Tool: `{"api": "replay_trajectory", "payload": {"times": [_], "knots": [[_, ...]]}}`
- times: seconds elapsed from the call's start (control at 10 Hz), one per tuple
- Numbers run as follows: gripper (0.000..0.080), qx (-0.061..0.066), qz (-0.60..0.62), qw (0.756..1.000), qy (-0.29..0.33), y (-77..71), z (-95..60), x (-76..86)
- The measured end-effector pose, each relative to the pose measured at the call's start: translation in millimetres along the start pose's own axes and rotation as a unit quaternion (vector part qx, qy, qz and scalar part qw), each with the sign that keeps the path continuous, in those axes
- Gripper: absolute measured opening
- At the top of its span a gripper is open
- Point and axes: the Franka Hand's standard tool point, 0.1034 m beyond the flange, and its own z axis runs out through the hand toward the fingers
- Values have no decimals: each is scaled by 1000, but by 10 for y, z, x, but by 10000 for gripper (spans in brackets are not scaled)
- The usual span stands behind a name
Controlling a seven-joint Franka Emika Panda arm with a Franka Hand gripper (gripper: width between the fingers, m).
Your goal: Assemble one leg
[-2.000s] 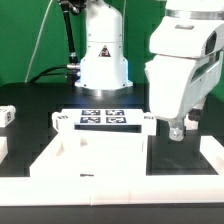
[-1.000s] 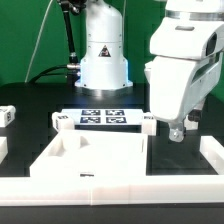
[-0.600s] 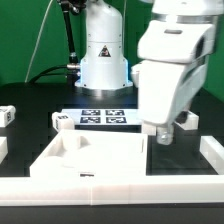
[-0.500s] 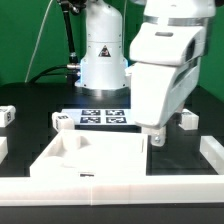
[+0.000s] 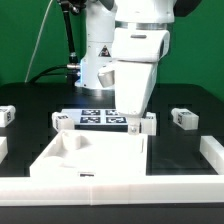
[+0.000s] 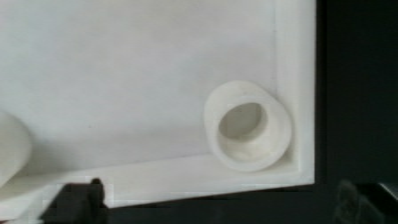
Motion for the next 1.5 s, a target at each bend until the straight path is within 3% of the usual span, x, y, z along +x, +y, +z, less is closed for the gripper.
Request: {"api": "replay_trajectory", "payload": {"times": [0.2,0.3,0.5,0.8,1.1,1.3,1.5], "knots": [[650,0,0,1000,0,-2,4,-5],[650,-6,-9,1000,3,-11,33,-23],[650,-18,-38,999,11,-202,204,-215],[650,-13,-36,999,12,-344,358,-502],[650,-14,-23,1000,17,-318,525,-597],[650,-15,-13,1000,18,-299,553,-675],[389,-14,-13,1000,18,-304,554,-670]]}}
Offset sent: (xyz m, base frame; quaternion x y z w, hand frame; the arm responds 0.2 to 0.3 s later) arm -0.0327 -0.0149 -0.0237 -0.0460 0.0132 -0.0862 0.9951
